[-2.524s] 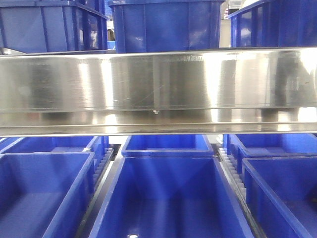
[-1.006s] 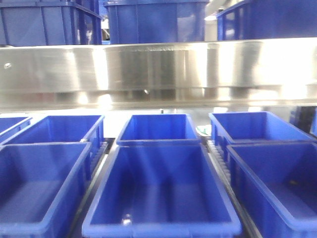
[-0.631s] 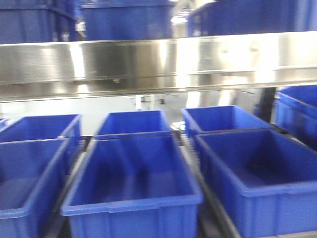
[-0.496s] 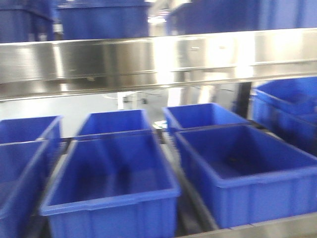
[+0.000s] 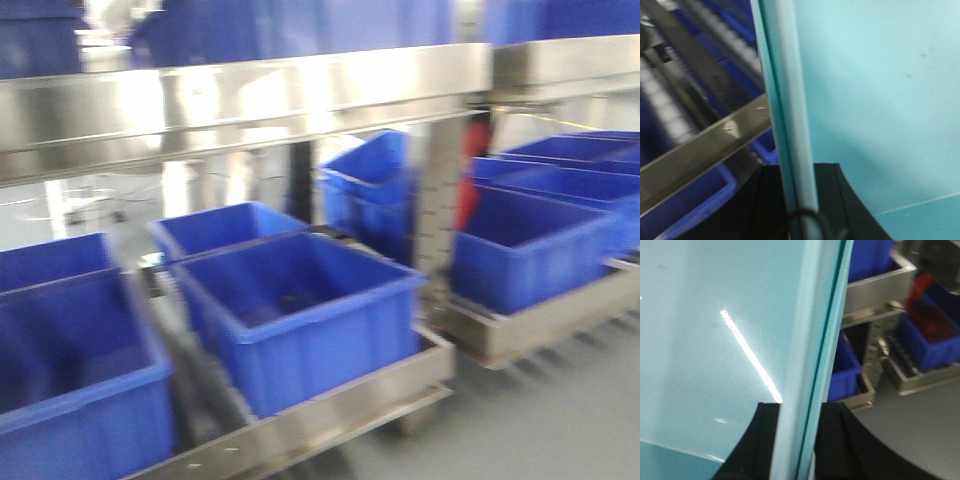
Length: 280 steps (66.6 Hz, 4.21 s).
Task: Move two blue bins to right shelf middle
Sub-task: 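Back the base away from the shelf and turn, still holding the bin, then drive the base across the floor carrying the light-blue bin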
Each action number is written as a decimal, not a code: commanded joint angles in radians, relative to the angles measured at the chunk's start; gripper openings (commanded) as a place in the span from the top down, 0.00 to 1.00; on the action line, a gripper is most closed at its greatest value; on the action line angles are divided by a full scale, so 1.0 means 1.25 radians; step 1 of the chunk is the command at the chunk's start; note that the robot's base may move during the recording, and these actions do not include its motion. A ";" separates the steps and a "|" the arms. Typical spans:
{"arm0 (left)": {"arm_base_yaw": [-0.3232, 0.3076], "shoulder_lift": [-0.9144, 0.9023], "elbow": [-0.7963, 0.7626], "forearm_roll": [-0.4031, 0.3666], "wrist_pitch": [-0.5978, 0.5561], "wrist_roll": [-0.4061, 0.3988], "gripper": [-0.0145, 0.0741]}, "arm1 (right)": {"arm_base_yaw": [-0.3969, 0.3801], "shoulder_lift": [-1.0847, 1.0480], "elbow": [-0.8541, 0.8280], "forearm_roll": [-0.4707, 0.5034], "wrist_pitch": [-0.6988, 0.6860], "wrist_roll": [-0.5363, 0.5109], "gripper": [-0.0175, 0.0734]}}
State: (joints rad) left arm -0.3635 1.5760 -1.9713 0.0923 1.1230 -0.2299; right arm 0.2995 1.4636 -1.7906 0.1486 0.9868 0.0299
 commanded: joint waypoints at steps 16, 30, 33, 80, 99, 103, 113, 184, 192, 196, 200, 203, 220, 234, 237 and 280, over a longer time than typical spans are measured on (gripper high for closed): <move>-0.008 -0.018 -0.014 -0.027 -0.054 0.013 0.96 | 0.000 -0.007 -0.013 0.006 -0.066 -0.001 0.98; -0.008 -0.018 -0.014 -0.027 -0.054 0.013 0.96 | 0.000 -0.007 -0.013 0.006 -0.066 -0.001 0.98; -0.008 -0.018 -0.014 -0.027 -0.054 0.013 0.96 | 0.000 -0.007 -0.013 0.006 -0.066 -0.001 0.98; -0.008 -0.018 -0.014 -0.027 -0.054 0.013 0.96 | 0.000 -0.007 -0.013 0.006 -0.066 -0.001 0.98; -0.008 -0.018 -0.014 -0.027 -0.054 0.013 0.96 | 0.000 -0.007 -0.013 0.006 -0.066 -0.001 0.98; -0.008 -0.018 -0.014 -0.027 -0.054 0.013 0.96 | 0.000 -0.007 -0.013 0.006 -0.066 -0.001 0.98; -0.008 -0.018 -0.014 -0.027 -0.054 0.013 0.96 | 0.000 -0.007 -0.013 0.006 -0.066 -0.001 0.98; -0.008 -0.018 -0.014 -0.027 -0.054 0.013 0.96 | 0.000 -0.007 -0.013 0.006 -0.066 -0.001 0.98; -0.008 -0.018 -0.014 -0.027 -0.054 0.013 0.96 | 0.000 -0.007 -0.013 0.006 -0.066 -0.001 0.98; -0.008 -0.018 -0.014 -0.027 -0.054 0.013 0.96 | 0.000 -0.007 -0.013 0.006 -0.066 -0.001 0.98; -0.008 -0.018 -0.014 -0.027 -0.054 0.013 0.96 | 0.000 -0.007 -0.013 0.006 -0.066 -0.001 0.98; -0.008 -0.018 -0.014 -0.027 -0.056 0.013 0.96 | 0.000 -0.007 -0.013 0.006 -0.066 -0.001 0.98; -0.008 -0.018 -0.014 -0.024 -0.056 0.013 0.96 | 0.000 -0.007 -0.013 0.006 -0.066 -0.001 0.98; -0.008 -0.018 -0.014 -0.014 -0.056 0.013 0.96 | 0.000 -0.007 -0.013 0.006 -0.066 -0.001 0.98; -0.008 -0.018 -0.014 -0.007 -0.056 0.013 0.96 | 0.000 -0.007 -0.013 0.006 -0.066 -0.001 0.98; -0.008 -0.018 -0.014 0.006 -0.057 0.013 0.96 | 0.000 -0.007 -0.013 0.006 -0.067 -0.001 0.98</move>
State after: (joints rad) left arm -0.3655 1.5760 -1.9713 0.1063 1.1231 -0.2299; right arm 0.2995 1.4654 -1.7921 0.1486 0.9864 0.0318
